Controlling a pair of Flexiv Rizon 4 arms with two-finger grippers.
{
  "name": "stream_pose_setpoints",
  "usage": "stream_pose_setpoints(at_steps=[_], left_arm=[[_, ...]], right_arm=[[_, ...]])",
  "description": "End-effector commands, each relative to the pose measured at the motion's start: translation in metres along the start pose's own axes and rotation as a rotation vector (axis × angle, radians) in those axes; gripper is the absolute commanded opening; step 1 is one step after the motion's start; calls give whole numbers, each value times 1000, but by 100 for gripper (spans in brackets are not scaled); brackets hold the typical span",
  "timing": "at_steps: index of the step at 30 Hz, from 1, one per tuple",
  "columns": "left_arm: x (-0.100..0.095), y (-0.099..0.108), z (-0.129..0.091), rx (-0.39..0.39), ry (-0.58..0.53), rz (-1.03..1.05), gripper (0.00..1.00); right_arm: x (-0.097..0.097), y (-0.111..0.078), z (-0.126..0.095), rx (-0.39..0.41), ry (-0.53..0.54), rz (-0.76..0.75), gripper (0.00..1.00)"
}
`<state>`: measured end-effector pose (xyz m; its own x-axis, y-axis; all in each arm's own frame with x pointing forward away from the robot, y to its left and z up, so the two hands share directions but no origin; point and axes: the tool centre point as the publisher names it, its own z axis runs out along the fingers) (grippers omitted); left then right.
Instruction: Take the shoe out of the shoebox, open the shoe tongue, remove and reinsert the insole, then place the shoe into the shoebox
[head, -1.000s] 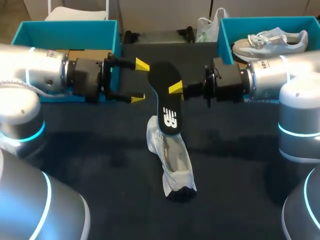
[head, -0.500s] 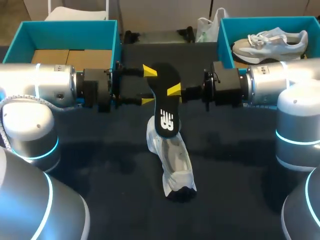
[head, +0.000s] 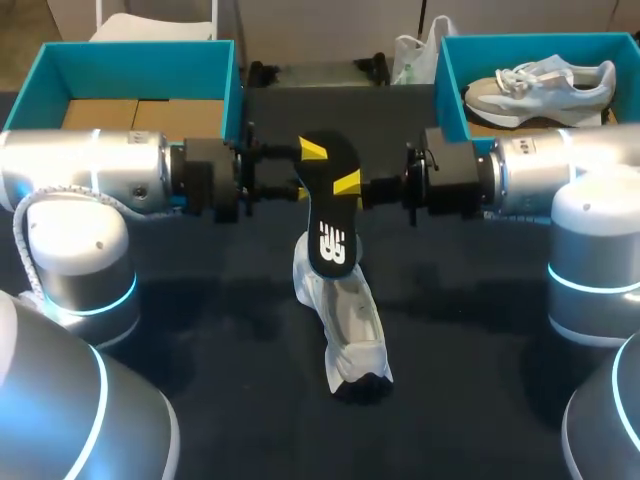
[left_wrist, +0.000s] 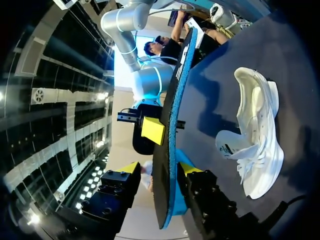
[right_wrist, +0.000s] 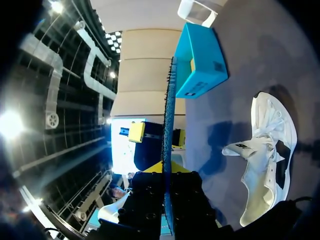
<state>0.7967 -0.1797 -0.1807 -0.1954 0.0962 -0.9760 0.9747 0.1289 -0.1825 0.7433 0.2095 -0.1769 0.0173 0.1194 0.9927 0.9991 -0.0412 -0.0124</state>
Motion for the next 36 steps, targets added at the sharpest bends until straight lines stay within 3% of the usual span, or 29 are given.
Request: stream_pose_setpoints(at_steps=[1,13,19,27,36], left_arm=[[2,-3,4,-9,1,6,44],[1,-6,6,-16,4,39,29],[2,-5,7,-20,8,44,29],[3,-3,10,-19,11,44,20],[3,-3,12,-11,12,50,19]], right_arm=[[0,-1,2,-4,0,0,0],[-1,1,1,0,2,3,0],[0,2,-1,1,1,5,0],[0,1,-2,2,4,8,0],[-1,0,-2,2,7,12,0]])
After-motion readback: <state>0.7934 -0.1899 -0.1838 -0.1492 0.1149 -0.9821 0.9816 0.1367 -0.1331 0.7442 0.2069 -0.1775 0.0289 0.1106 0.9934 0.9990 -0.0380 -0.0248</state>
